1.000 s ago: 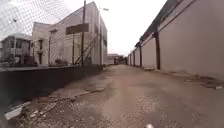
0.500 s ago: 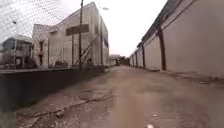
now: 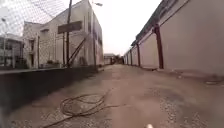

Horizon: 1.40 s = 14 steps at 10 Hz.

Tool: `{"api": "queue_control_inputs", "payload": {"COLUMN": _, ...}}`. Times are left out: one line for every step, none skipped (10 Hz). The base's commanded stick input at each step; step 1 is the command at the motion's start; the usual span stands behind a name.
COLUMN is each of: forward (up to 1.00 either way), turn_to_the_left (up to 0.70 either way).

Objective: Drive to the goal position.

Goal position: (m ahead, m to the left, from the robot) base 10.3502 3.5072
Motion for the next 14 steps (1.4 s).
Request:
{"api": "queue_control_inputs", "payload": {"forward": 1.0, "turn_to_the_left": 0.0}}
{"api": "queue_control_inputs", "payload": {"forward": 1.0, "turn_to_the_left": 0.0}}
{"api": "queue_control_inputs", "payload": {"forward": 1.0, "turn_to_the_left": 0.0}}
{"api": "queue_control_inputs", "payload": {"forward": 1.0, "turn_to_the_left": 0.0}}
{"api": "queue_control_inputs", "payload": {"forward": 1.0, "turn_to_the_left": 0.0}}
{"api": "queue_control_inputs", "payload": {"forward": 1.0, "turn_to_the_left": 0.0}}
{"api": "queue_control_inputs", "payload": {"forward": 1.0, "turn_to_the_left": 0.0}}
{"api": "queue_control_inputs", "payload": {"forward": 1.0, "turn_to_the_left": 0.0}}
{"api": "queue_control_inputs", "payload": {"forward": 1.0, "turn_to_the_left": 0.0}}
{"api": "queue_control_inputs", "payload": {"forward": 1.0, "turn_to_the_left": 0.0}}
{"api": "queue_control_inputs", "payload": {"forward": 1.0, "turn_to_the_left": 0.0}}
{"api": "queue_control_inputs", "payload": {"forward": 1.0, "turn_to_the_left": 0.0}}
{"api": "queue_control_inputs", "payload": {"forward": 1.0, "turn_to_the_left": 0.0}}
{"api": "queue_control_inputs", "payload": {"forward": 1.0, "turn_to_the_left": 0.0}}
